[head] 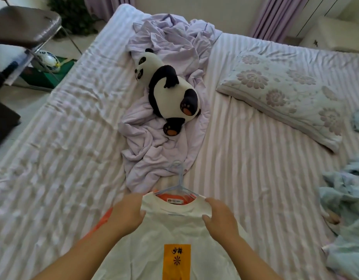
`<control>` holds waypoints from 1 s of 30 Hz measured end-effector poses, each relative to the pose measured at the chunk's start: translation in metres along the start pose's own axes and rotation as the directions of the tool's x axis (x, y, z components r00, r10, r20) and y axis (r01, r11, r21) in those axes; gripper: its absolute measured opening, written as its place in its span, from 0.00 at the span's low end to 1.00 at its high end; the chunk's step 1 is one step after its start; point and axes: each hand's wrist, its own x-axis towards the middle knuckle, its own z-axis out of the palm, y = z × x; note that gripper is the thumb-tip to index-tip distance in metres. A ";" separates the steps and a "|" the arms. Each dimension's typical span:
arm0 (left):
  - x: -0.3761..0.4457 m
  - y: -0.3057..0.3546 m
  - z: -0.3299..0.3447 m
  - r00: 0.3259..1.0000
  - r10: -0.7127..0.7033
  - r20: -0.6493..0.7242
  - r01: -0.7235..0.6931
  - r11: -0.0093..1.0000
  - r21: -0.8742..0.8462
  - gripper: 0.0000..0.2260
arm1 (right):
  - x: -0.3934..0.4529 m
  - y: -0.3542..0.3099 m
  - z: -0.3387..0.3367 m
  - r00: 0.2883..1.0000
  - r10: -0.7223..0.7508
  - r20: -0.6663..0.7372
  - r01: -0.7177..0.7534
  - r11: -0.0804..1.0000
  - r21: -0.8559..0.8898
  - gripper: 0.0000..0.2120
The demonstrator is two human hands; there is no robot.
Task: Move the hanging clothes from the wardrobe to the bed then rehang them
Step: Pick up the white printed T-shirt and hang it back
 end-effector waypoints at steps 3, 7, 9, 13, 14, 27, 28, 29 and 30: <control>0.016 -0.005 0.021 0.999 0.038 -0.029 -0.038 0.999 -0.005 0.20 | 0.022 0.015 0.018 1.000 0.012 -0.008 -0.012 1.000 -0.020 0.27; 0.028 -0.008 0.042 0.996 0.016 -0.083 -0.019 0.999 -0.037 0.22 | 0.041 0.026 0.035 1.000 -0.006 0.019 0.008 0.992 -0.129 0.31; 0.033 -0.010 0.051 0.994 -0.012 -0.108 0.007 0.999 -0.047 0.23 | 0.048 0.031 0.042 0.999 -0.007 0.046 0.014 0.988 -0.151 0.33; 0.038 -0.017 0.064 0.989 -0.063 -0.132 0.058 0.997 -0.041 0.24 | 0.057 0.036 0.052 0.999 -0.010 0.044 0.015 0.993 -0.113 0.29; 0.040 -0.019 0.067 0.989 -0.058 -0.134 0.054 0.998 -0.027 0.24 | 0.060 0.036 0.053 1.000 -0.006 0.029 0.009 0.995 -0.100 0.27; 0.035 -0.006 0.084 0.944 -0.191 -0.267 0.168 0.980 -0.107 0.11 | 0.059 0.035 0.065 0.989 0.050 -0.139 -0.038 0.995 0.092 0.08; 0.032 -0.006 0.085 0.946 -0.193 -0.261 0.172 0.980 -0.100 0.09 | 0.056 0.036 0.066 0.989 0.047 -0.140 -0.034 0.995 0.096 0.06; 0.030 -0.005 0.086 0.947 -0.196 -0.254 0.179 0.980 -0.090 0.08 | 0.054 0.038 0.067 0.988 0.039 -0.147 -0.024 0.994 0.104 0.05; 0.028 -0.005 0.088 0.948 -0.199 -0.247 0.182 0.979 -0.087 0.07 | 0.050 0.039 0.067 0.987 0.027 -0.158 -0.008 0.993 0.119 0.04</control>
